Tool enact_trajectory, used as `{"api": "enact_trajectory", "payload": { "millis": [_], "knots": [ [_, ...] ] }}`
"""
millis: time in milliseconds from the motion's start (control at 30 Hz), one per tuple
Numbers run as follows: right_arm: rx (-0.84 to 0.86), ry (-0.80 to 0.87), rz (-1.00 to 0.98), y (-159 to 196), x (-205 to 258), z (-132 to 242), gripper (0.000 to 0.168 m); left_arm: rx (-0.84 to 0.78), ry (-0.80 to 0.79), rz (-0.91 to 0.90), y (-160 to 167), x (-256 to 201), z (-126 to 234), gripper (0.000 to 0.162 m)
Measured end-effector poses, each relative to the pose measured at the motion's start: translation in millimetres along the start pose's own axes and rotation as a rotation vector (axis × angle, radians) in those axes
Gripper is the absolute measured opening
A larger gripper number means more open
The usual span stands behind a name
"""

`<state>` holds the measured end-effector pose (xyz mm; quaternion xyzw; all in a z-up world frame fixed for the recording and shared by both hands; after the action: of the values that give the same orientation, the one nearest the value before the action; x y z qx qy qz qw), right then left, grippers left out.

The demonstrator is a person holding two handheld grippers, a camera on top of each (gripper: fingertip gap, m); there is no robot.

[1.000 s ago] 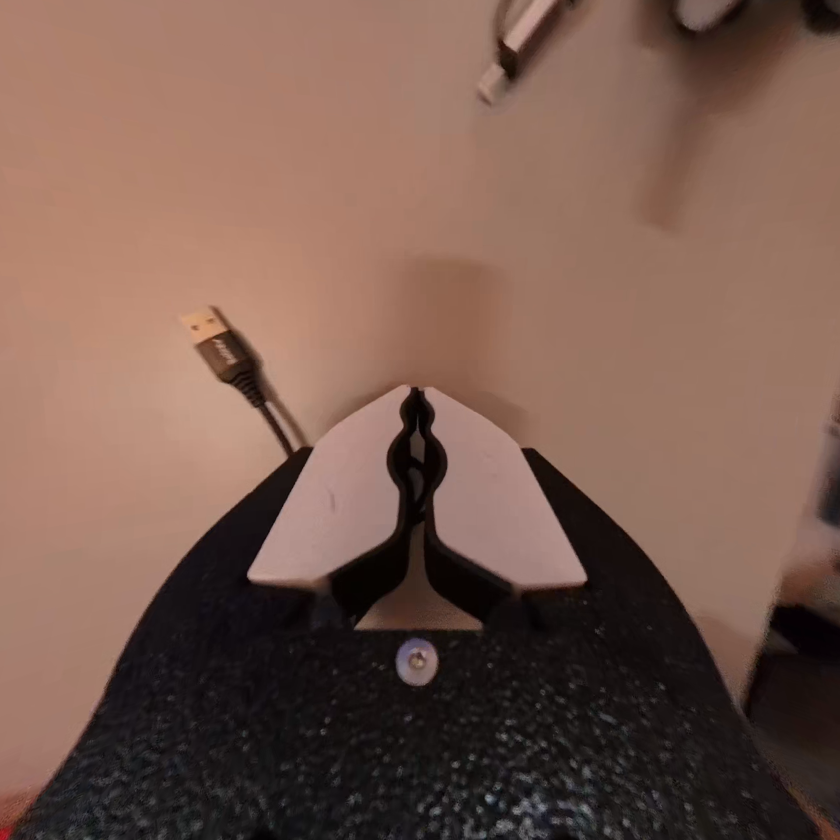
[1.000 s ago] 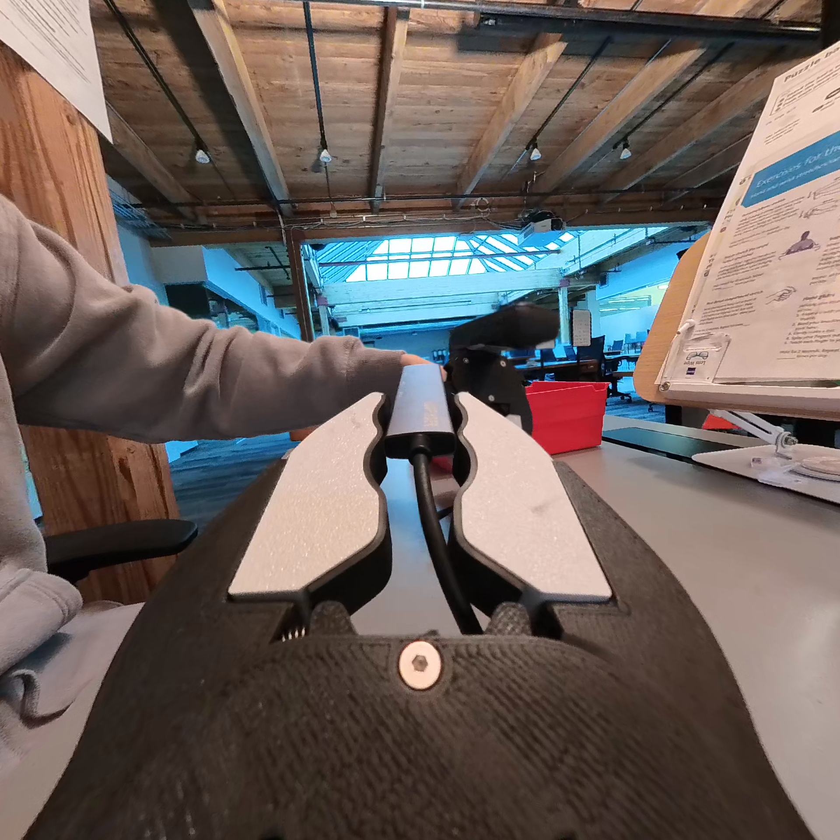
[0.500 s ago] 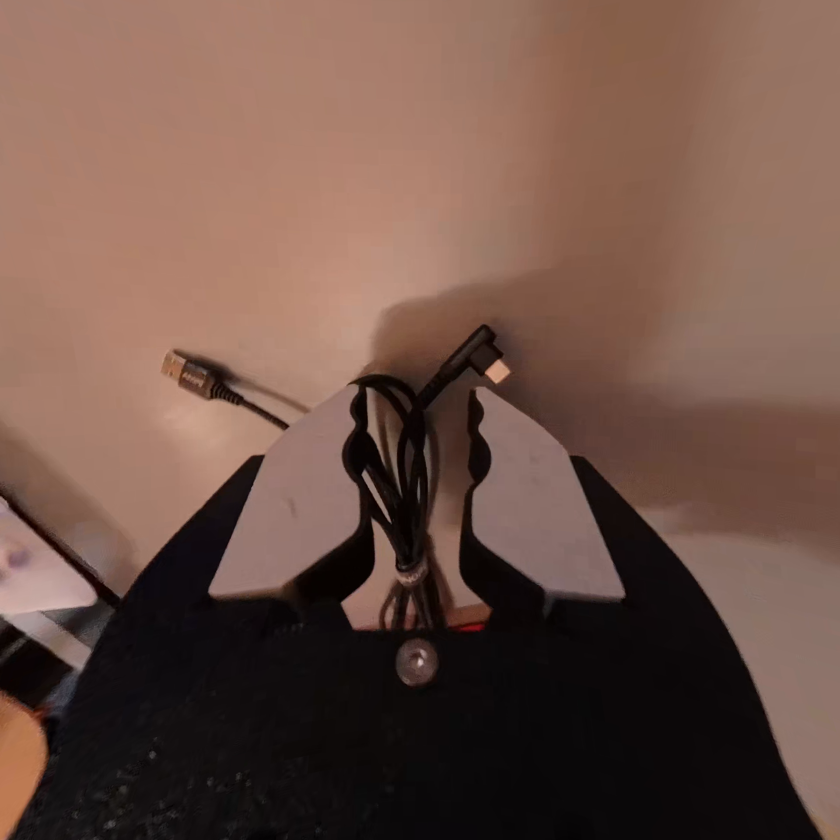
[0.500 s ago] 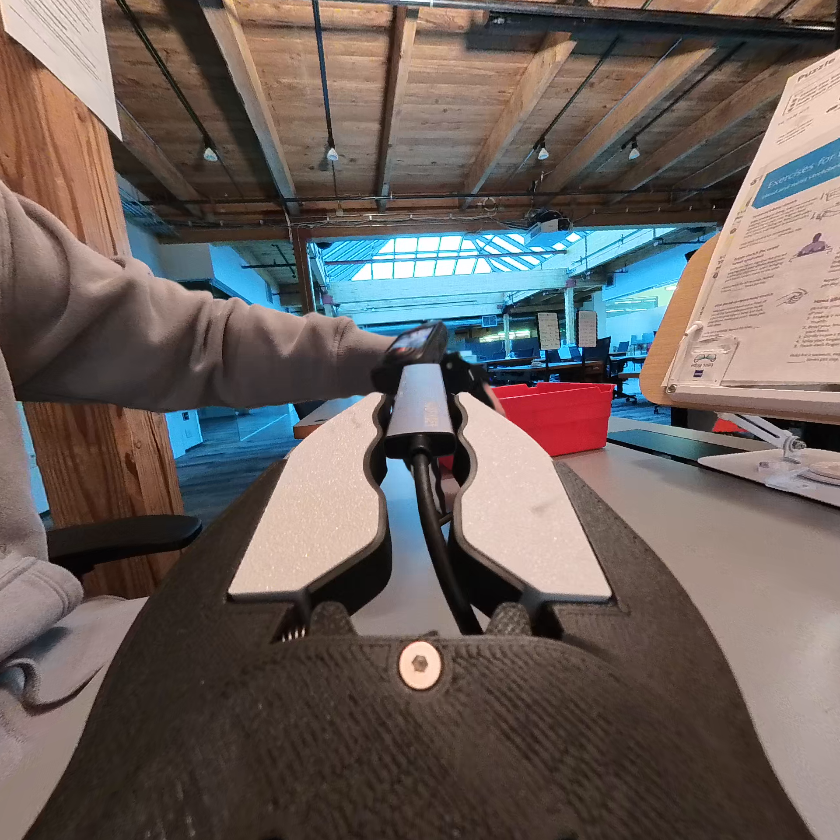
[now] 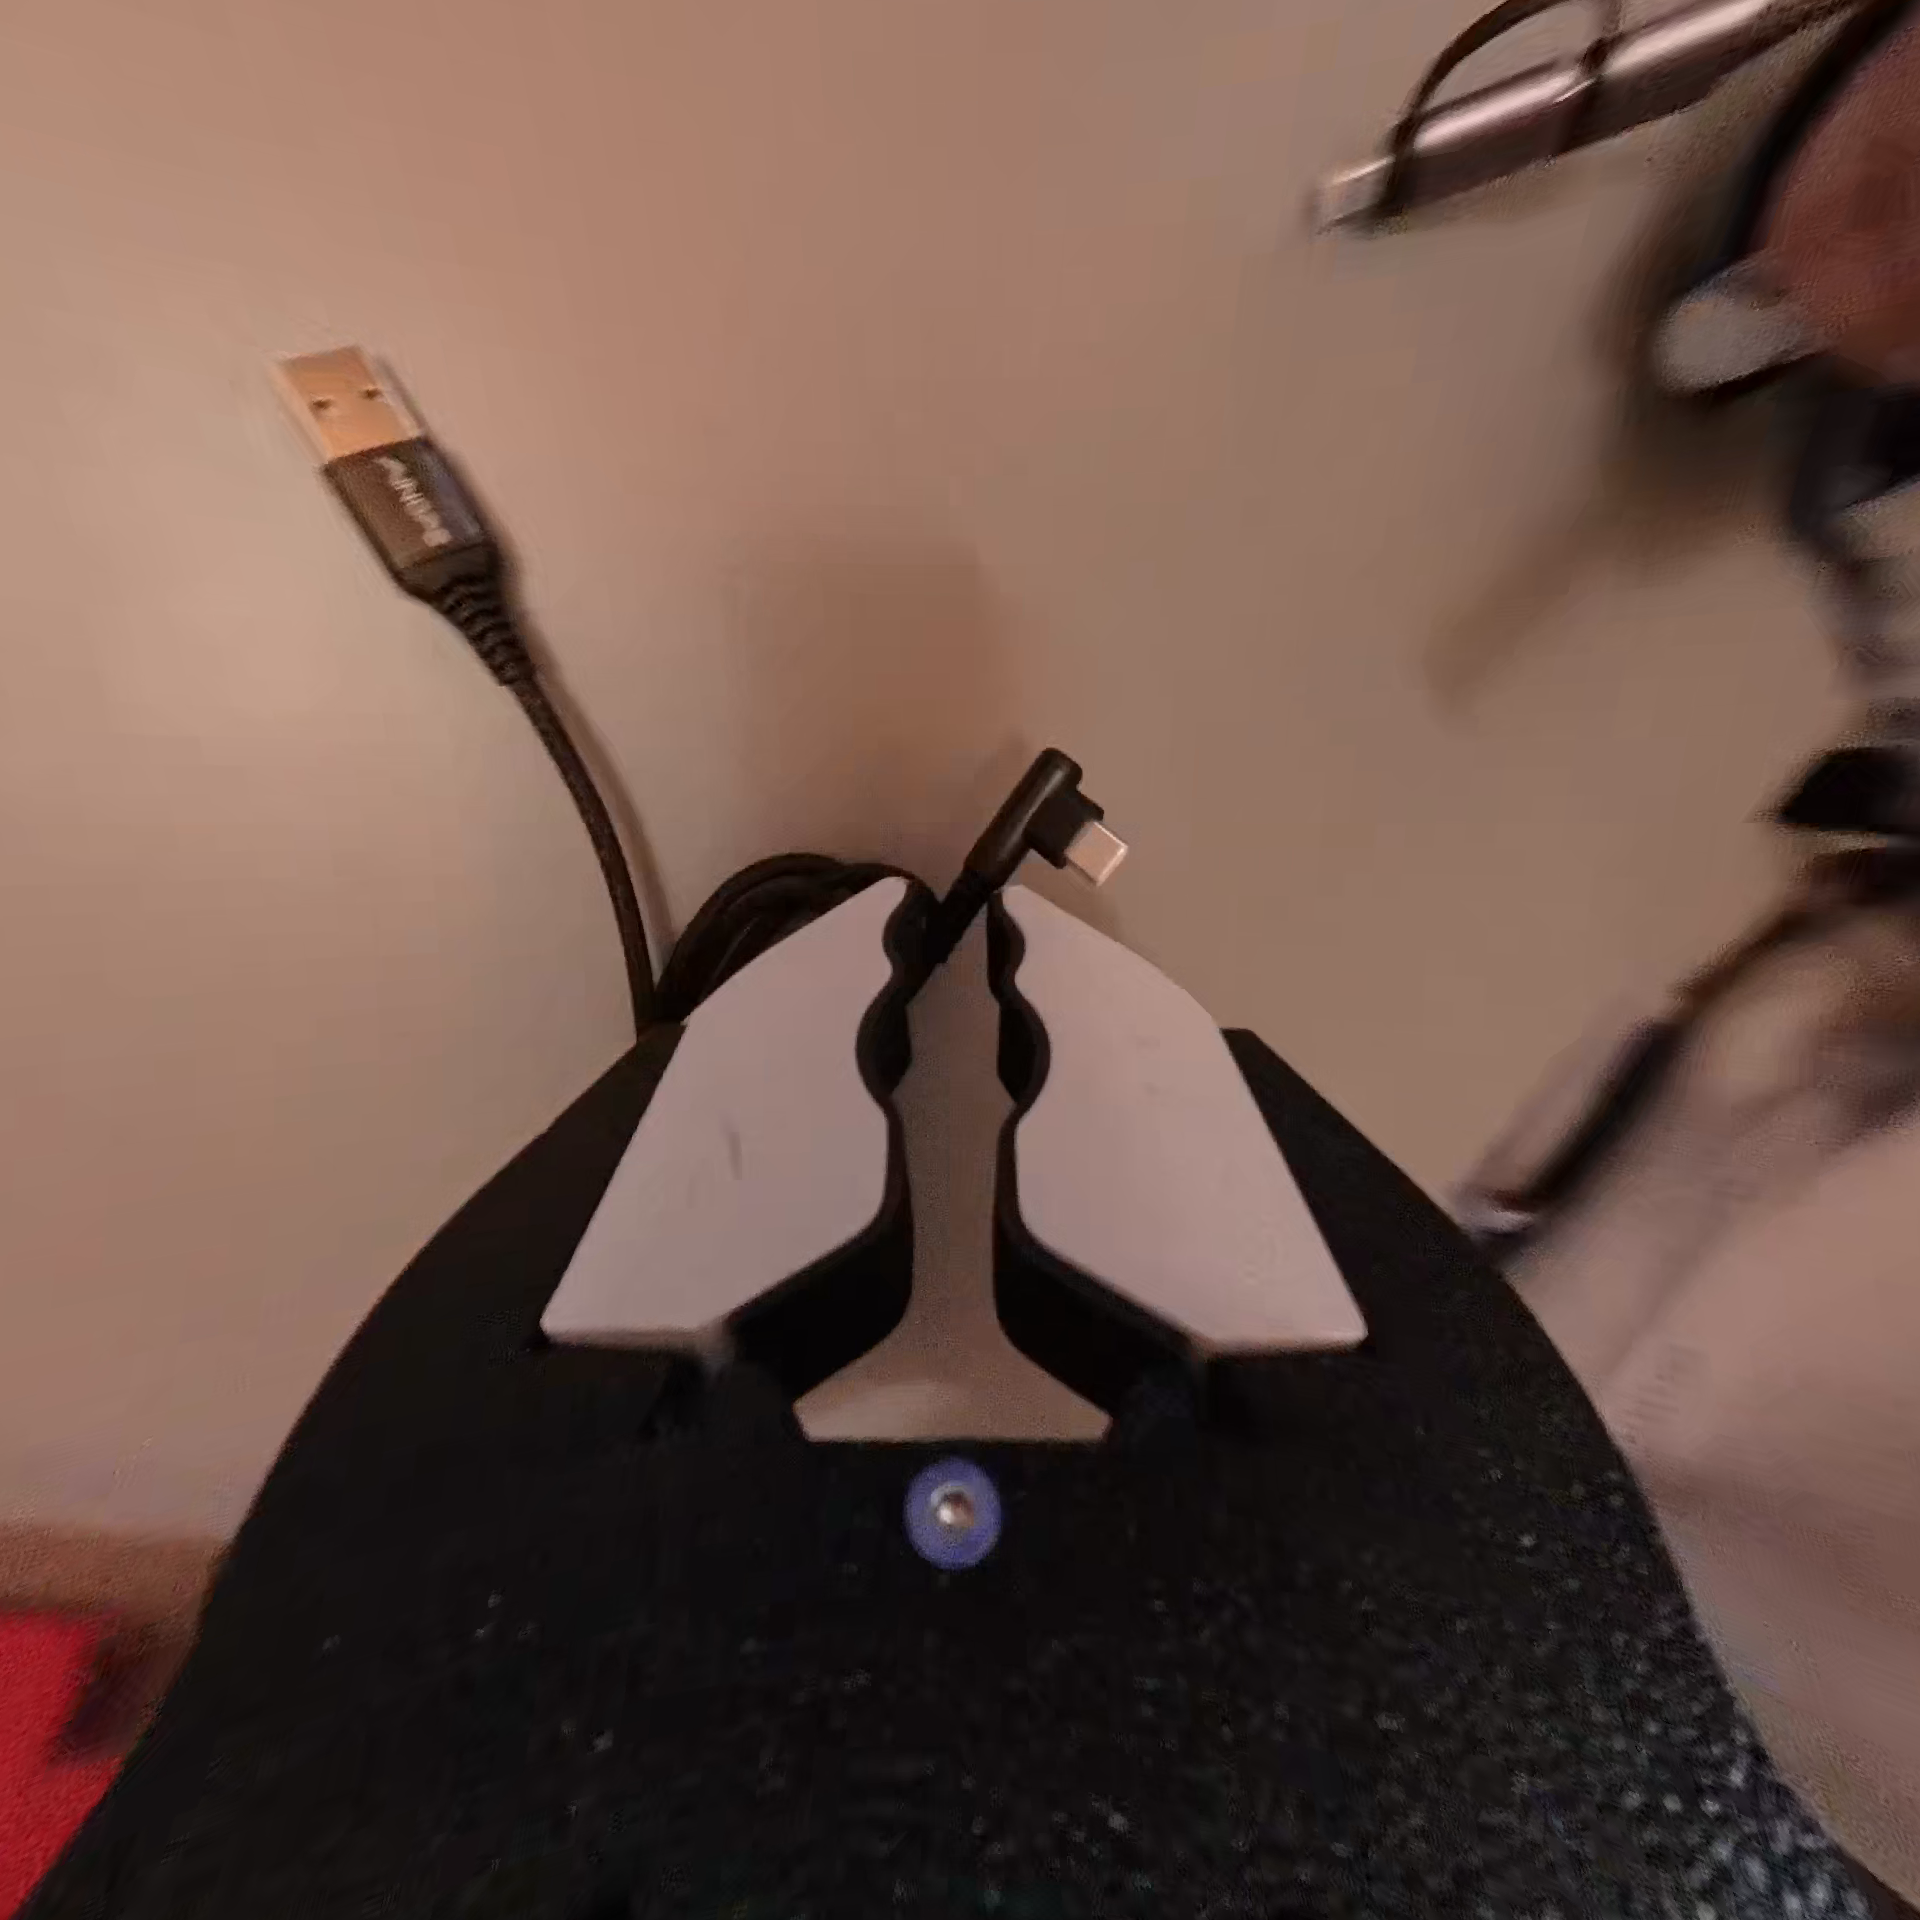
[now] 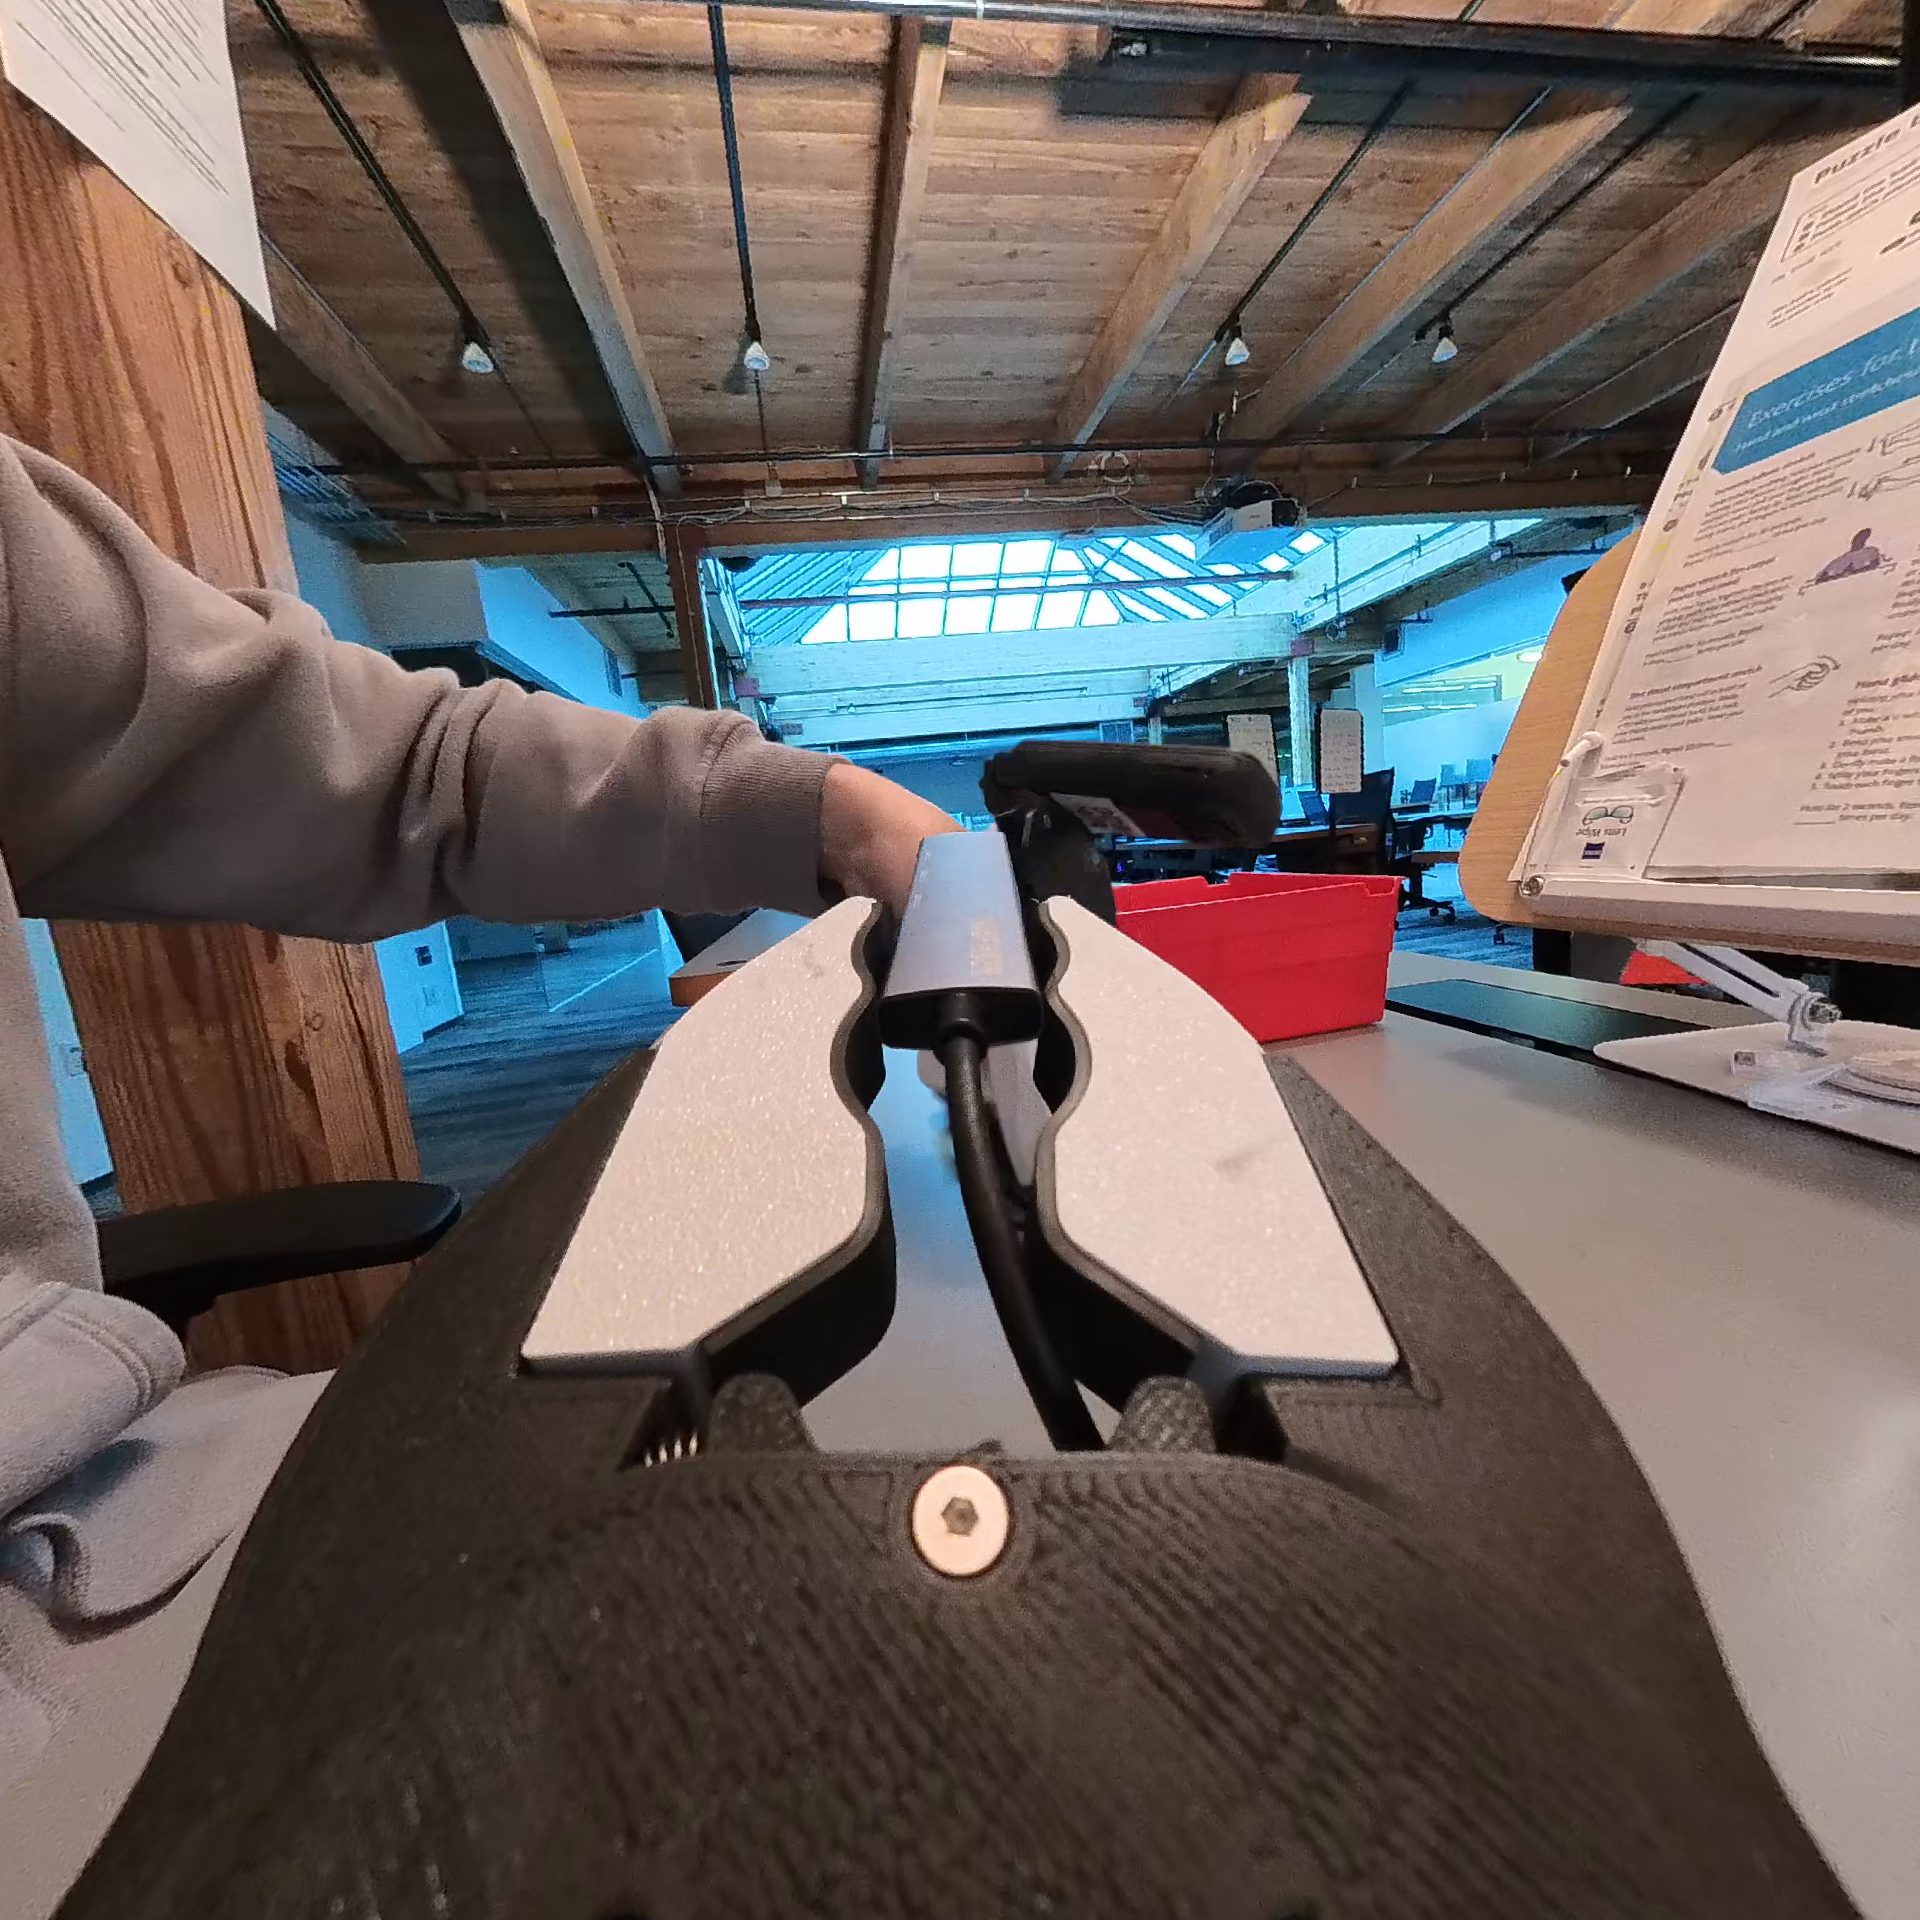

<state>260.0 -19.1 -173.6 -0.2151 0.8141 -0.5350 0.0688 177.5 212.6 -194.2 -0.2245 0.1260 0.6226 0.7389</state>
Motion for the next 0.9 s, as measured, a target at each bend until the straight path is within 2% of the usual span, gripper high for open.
{"api": "enact_trajectory", "payload": {
  "millis": [33, 67, 133, 267, 300, 433, 533, 733, 900],
  "knots": [
    [0.0, -0.001, 0.0, 0, 0, 0, 0.025, -0.009, 0.107, 0.022, 1, -4, -2, 0.018],
    [0.0, -0.001, -0.001, 0, 0, 0, 0.025, -0.015, 0.2, 0.019, 2, -7, -3, 0.02],
    [0.0, -0.003, -0.001, 0, 0, 0, 0.025, -0.016, 0.267, -0.05, 3, -7, -5, 0.02],
    [0.0, -0.006, -0.001, 0, 0, 0, 0.025, 0.004, 0.318, -0.289, -1, -10, -4, 0.029],
    [0.0, -0.006, -0.001, 0, 0, 0, 0.025, 0.025, 0.305, -0.334, -3, -10, -5, 0.038],
    [-0.004, -0.006, -0.003, 0, 0, 0, 0.025, 0.109, 0.292, -0.455, -17, -6, -11, 0.037],
    [-0.006, -0.008, -0.001, 0, 0, 1, 0.025, 0.167, 0.305, -0.44, -31, 3, -17, 0.037],
    [-0.004, -0.014, -0.003, 0, 0, 1, 0.025, 0.381, 0.489, -0.317, -34, 10, -30, 0.037],
    [-0.003, -0.021, -0.006, 0, 0, 1, 0.025, 0.42, 0.599, -0.27, -33, 7, -37, 0.033]
  ]
}}
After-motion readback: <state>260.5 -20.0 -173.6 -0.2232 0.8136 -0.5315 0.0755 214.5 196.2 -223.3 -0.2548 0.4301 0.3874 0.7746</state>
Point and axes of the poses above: each gripper's, where its closed fingertips meet, z back along the fingers, y out of its underside, x = y × z across the jaws, the point moved 8 cm from there along z, back along the fingers, and after that the axes turned 2 degrees about y, right-handed, at the moved point
